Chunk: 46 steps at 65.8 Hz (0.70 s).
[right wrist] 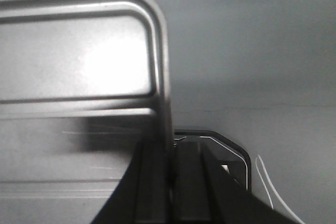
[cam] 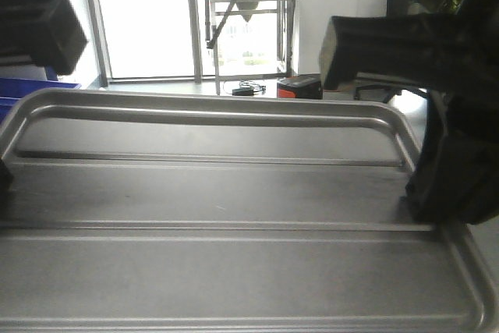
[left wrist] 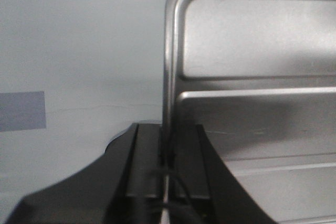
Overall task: Grab silver tray and place in blue box
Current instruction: 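Hold the tray level with both grippers while the base drives to the blue crate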
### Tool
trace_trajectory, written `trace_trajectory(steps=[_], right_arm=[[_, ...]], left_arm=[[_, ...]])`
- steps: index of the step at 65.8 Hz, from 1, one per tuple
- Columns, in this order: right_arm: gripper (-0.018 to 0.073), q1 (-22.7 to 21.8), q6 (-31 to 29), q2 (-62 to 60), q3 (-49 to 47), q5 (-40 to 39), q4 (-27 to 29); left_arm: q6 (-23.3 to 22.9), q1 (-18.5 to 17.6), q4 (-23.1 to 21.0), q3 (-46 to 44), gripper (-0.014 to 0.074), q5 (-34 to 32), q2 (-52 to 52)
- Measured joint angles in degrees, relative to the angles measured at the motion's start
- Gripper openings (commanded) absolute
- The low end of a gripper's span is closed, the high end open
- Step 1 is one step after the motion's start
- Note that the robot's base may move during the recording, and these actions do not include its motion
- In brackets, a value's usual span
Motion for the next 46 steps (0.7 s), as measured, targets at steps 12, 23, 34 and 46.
trace_trajectory(steps=[12,23,34,46], right_arm=[[0.006,0.0,0.0,0.0,0.0,0.0,0.0],[0.006,0.0,0.0,0.0,0.0,0.0,0.0],[0.006,0.0,0.0,0.0,0.0,0.0,0.0],[0.006,0.0,0.0,0.0,0.0,0.0,0.0]], left_arm=[[0.0,0.0,0.0,0.0,-0.0015,0.0,0.0],[0.0,0.0,0.0,0.0,-0.0015,0.0,0.0],[0.0,0.0,0.0,0.0,-0.0015,0.0,0.0],[0.0,0.0,0.0,0.0,-0.0015,0.0,0.0]])
